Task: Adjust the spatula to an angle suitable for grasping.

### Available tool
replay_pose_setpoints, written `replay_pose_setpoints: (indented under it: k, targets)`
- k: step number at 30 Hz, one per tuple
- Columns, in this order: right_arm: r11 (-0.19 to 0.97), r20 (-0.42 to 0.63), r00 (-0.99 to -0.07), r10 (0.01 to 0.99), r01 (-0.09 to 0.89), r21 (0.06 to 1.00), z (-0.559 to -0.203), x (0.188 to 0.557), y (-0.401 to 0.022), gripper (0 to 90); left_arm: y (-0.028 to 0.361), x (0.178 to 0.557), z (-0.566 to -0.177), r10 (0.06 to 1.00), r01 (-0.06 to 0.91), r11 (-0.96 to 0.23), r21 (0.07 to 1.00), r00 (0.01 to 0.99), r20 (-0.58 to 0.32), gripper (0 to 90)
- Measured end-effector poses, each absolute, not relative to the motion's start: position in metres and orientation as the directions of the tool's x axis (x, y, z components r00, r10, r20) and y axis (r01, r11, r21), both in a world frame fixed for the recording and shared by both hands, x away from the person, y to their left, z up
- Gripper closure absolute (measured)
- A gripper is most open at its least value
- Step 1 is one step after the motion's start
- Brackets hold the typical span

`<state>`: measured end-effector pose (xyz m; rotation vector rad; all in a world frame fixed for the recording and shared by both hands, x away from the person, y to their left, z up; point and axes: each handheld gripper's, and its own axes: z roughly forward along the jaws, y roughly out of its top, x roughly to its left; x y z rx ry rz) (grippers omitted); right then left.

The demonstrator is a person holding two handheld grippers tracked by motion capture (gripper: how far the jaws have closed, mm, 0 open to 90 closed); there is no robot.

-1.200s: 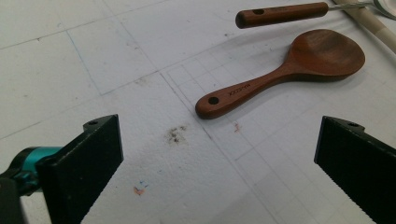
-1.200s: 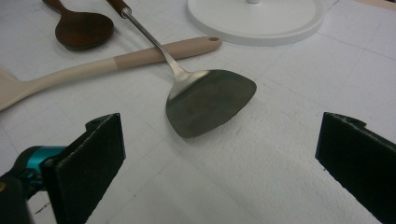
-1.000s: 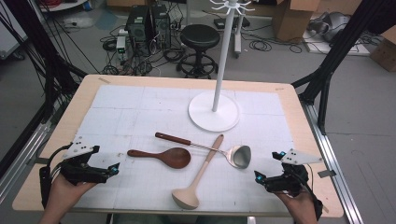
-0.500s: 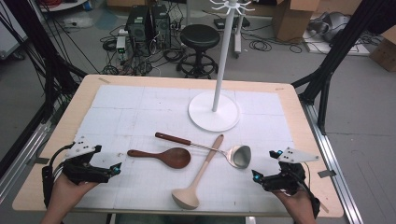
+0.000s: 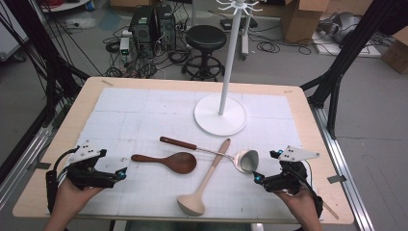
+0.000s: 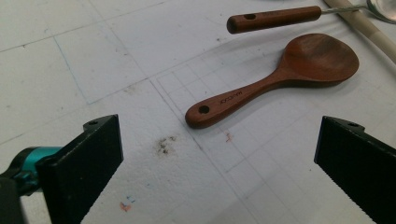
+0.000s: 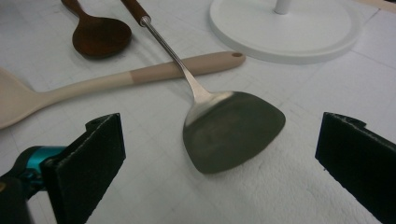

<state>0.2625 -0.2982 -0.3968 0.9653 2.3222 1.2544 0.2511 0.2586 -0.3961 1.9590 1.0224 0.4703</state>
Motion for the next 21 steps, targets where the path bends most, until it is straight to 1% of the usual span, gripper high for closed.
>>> replay_pose_setpoints:
  k: [10,21]
  targets:
    - [0.416,0.016,-0.753,0.658,0.382,0.825,-0.387,0.277,-0.276,0.6,0.253,0.254,-0.396,0.794,0.475,-0.296,0.829,0.604,-0.063,1.7]
    - [0.471,0.015,-0.812,0.583,0.354,0.808,-0.375,0.307,-0.23,0.6,0.253,0.257,-0.395,0.792,0.475,-0.29,0.831,0.606,-0.07,1.7]
